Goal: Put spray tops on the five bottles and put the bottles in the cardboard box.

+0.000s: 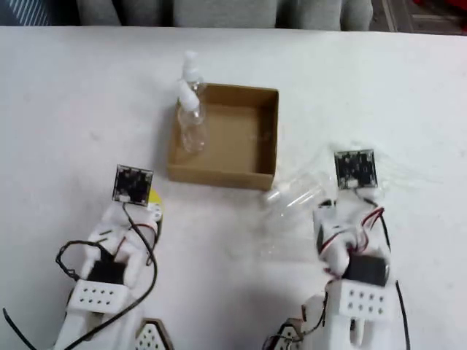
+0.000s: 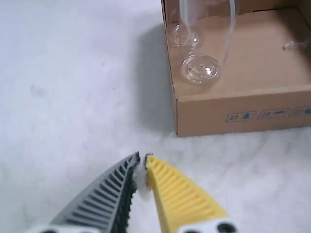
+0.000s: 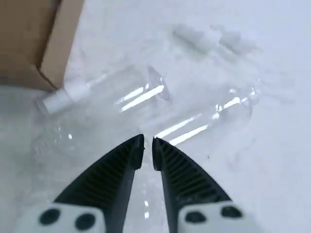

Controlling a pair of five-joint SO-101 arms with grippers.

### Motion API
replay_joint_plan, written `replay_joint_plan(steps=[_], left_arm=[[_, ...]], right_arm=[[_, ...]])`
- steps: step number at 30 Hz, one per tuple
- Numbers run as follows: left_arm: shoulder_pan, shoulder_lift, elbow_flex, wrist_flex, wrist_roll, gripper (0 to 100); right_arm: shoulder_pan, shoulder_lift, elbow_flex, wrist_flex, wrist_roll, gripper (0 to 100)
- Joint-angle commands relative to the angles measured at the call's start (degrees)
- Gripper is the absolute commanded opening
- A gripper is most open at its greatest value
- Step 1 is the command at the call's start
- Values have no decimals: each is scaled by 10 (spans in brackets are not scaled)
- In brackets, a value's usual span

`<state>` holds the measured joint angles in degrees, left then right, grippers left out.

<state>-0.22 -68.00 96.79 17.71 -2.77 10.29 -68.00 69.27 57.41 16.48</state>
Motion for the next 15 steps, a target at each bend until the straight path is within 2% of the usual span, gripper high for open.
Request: replay_joint_plan(steps=[1,9,15], left_arm=[[-7,-14,1,1,-5,22],[-7,-14,1,1,-5,22],[-6,-14,1,1,-6,22]], right_arm=[[59,117,-69,14,36,15],[240,291,-149,16,113,15],[292,379,-155,15,172,15]])
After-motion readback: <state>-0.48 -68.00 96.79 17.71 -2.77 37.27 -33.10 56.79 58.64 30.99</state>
